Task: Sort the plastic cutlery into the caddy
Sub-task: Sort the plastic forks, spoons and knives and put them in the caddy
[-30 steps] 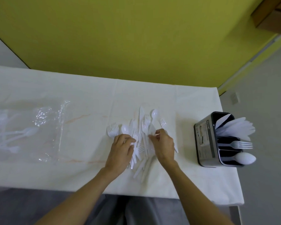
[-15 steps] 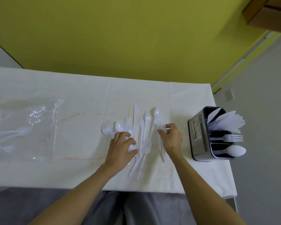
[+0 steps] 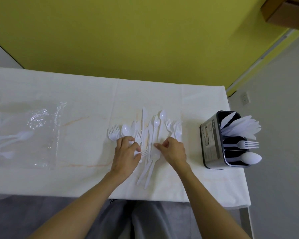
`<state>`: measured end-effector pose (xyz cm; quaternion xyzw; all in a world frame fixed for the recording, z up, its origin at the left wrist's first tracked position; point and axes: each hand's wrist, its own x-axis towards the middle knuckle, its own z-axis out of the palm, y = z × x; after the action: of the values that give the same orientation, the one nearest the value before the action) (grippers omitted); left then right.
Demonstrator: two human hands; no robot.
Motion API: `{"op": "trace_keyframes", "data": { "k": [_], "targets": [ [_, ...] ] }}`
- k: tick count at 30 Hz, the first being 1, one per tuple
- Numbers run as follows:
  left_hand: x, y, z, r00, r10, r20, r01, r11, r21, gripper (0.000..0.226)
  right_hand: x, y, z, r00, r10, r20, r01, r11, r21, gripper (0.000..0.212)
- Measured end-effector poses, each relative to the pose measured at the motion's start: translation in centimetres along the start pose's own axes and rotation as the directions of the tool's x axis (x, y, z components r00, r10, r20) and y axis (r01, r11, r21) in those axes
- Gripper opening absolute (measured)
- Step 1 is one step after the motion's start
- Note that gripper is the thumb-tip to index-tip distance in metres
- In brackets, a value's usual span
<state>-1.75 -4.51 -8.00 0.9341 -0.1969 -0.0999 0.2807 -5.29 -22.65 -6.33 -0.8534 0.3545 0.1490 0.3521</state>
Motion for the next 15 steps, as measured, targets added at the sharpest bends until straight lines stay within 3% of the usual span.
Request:
{"op": "trace_keyframes", "data": {
  "k": [3,7,15],
  "targets": [
    [-0.1,-0.2,-0.2,0.999,0.017,0.03,-0.016,1.0,-0.013,0.011,0.0,-0.3,0.1,0.997,-0.005,0.072,0.0,0.998,0.063,0.041],
    [0.0,-0.1,-0.2,0.999,0.021,0.044,-0.021,1.0,-0.011,0.011,0.2,-0.7,0.3,0.992,0.003,0.126,-0.019,0.992,0.126,0.027],
    [0.0,-0.5,-0.3,0.998,0.014,0.069,-0.011,0.999,-0.042,0.009,3.8,-1.2,-3.1,0.997,-0.021,-0.076,0.032,0.989,0.145,0.016]
  ]
}}
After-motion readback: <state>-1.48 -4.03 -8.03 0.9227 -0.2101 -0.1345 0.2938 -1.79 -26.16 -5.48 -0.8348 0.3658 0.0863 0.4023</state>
